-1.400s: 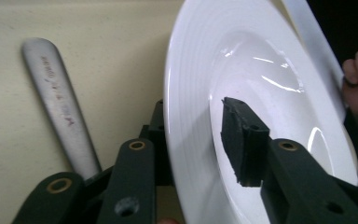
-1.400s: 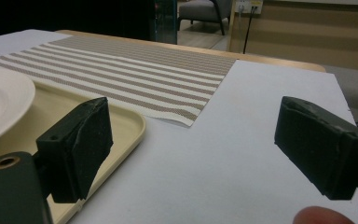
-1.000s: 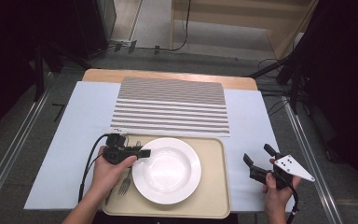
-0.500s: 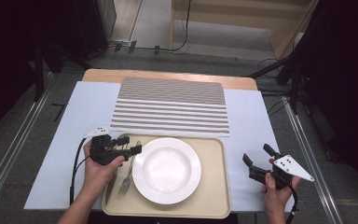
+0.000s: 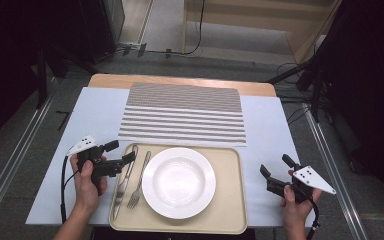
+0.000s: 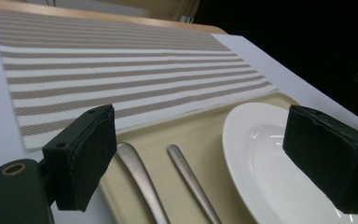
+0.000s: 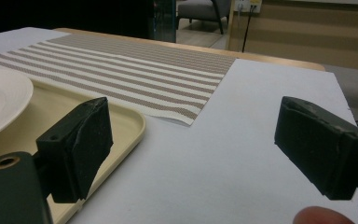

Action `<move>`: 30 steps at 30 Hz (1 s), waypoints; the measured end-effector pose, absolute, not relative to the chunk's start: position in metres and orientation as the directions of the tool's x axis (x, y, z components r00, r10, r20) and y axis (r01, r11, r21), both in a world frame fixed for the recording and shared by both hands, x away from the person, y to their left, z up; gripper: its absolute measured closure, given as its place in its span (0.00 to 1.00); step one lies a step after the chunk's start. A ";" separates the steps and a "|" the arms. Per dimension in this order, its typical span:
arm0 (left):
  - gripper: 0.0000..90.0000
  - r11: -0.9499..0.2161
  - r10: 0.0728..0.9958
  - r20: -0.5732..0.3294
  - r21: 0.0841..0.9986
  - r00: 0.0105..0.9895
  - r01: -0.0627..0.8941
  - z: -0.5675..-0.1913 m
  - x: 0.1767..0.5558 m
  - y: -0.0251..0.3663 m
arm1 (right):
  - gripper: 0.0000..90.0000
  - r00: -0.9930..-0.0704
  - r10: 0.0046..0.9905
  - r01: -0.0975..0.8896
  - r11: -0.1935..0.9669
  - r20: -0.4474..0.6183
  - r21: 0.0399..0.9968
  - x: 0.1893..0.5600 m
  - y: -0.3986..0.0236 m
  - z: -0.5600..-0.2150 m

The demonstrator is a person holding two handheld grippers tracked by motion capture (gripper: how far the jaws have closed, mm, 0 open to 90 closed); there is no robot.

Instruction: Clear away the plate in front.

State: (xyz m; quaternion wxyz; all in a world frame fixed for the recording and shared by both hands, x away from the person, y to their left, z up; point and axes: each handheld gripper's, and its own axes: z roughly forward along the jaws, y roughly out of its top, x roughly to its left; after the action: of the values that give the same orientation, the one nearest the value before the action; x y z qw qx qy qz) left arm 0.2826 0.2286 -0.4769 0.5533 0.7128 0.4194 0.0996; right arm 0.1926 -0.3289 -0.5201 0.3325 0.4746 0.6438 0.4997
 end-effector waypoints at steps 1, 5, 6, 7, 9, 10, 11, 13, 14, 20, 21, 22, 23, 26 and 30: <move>0.09 -0.038 0.719 -0.313 0.874 0.620 0.484 -0.476 0.283 0.232 | 0.14 -0.328 0.944 0.279 0.051 0.046 0.959 0.193 -0.329 -0.520; 0.09 -0.037 0.742 -0.294 0.879 0.602 0.475 -0.476 0.282 0.240 | 0.14 -0.326 0.944 0.281 0.049 0.047 0.958 0.193 -0.328 -0.521; 0.09 -0.038 0.745 -0.290 0.881 0.601 0.472 -0.476 0.282 0.242 | 0.14 -0.325 0.944 0.282 0.050 0.047 0.958 0.193 -0.328 -0.521; 0.09 -0.036 0.752 -0.286 0.882 0.594 0.470 -0.476 0.281 0.244 | 0.14 -0.325 0.944 0.283 0.050 0.046 0.958 0.193 -0.328 -0.521; 0.09 -0.035 0.761 -0.275 0.887 0.587 0.460 -0.476 0.281 0.249 | 0.14 -0.324 0.945 0.283 0.049 0.047 0.958 0.193 -0.328 -0.521; 0.09 -0.035 0.769 -0.265 0.891 0.581 0.452 -0.476 0.280 0.251 | 0.14 -0.324 0.945 0.284 0.049 0.048 0.958 0.193 -0.328 -0.521; 0.09 -0.041 0.774 -0.249 0.897 0.582 0.440 -0.476 0.279 0.253 | 0.14 -0.323 0.945 0.284 0.049 0.048 0.958 0.193 -0.328 -0.521; 0.04 -0.050 0.786 -0.219 0.910 0.579 0.412 -0.476 0.277 0.257 | 0.14 -0.324 0.945 0.284 0.051 0.046 0.958 0.193 -0.328 -0.521; 0.00 -0.050 0.790 -0.202 0.920 0.579 0.389 -0.476 0.275 0.259 | 0.14 -0.322 0.946 0.283 0.050 0.046 0.958 0.193 -0.328 -0.521; 0.00 -0.042 0.813 -0.180 0.930 0.554 0.365 -0.475 0.273 0.270 | 0.14 -0.318 0.947 0.287 0.046 0.050 0.957 0.193 -0.329 -0.522; 0.00 -0.043 0.822 -0.177 0.929 0.542 0.369 -0.475 0.273 0.272 | 0.14 -0.317 0.947 0.287 0.044 0.051 0.957 0.193 -0.329 -0.522; 0.00 -0.042 0.826 -0.176 0.928 0.536 0.370 -0.476 0.273 0.273 | 0.14 -0.318 0.947 0.287 0.044 0.052 0.957 0.193 -0.329 -0.522; 0.00 -0.041 0.825 -0.178 0.928 0.537 0.371 -0.476 0.273 0.274 | 0.14 -0.317 0.947 0.288 0.043 0.052 0.957 0.193 -0.329 -0.522; 0.00 -0.036 0.836 -0.177 0.927 0.520 0.374 -0.477 0.273 0.279 | 0.14 -0.315 0.948 0.289 0.042 0.053 0.956 0.193 -0.329 -0.522; 0.00 -0.053 0.848 -0.155 0.927 0.506 0.372 -0.479 0.270 0.287 | 0.14 -0.314 0.948 0.288 0.042 0.052 0.957 0.193 -0.330 -0.522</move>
State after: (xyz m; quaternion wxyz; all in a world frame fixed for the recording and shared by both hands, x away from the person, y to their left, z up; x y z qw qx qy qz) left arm 0.2704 0.2867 -0.4794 0.5271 0.6895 0.4424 0.2261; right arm 0.1932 -0.3300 -0.5223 0.3326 0.4822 0.6407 0.4963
